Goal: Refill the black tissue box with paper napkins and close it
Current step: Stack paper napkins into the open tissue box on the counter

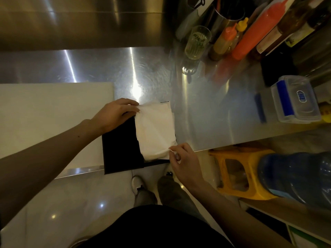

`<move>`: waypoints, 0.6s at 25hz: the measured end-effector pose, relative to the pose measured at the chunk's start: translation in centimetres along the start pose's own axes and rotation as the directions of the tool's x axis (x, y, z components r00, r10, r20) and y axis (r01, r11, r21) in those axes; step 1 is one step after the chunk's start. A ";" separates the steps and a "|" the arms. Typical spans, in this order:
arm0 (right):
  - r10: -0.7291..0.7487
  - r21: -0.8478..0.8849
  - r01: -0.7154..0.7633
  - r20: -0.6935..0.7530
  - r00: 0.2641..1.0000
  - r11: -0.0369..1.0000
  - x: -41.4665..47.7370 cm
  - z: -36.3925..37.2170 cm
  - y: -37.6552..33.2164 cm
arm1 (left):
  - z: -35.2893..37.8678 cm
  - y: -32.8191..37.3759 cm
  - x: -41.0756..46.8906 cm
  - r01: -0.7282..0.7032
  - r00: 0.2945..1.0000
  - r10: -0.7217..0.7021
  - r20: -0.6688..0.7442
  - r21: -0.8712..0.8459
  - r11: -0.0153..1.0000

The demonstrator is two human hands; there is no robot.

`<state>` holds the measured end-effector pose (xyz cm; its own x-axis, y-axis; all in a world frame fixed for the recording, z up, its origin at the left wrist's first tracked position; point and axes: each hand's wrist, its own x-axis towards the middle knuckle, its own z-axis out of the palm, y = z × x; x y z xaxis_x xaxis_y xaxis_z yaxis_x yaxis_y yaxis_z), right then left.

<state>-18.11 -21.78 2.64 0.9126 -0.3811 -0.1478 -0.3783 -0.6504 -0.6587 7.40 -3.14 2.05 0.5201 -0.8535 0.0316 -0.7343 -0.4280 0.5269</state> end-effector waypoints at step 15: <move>-0.277 -0.342 0.303 0.124 0.953 0.889 5.9 1.5 -5.4 | 3.3 2.0 -5.2 0.095 0.991 -0.095 -0.097 -0.007 0.995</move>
<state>-10.43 -19.57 4.20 0.9936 -0.1012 -0.0498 -0.1126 -0.9187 -0.3786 1.73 -0.52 0.12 0.6276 -0.7759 0.0638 -0.6785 -0.5050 0.5335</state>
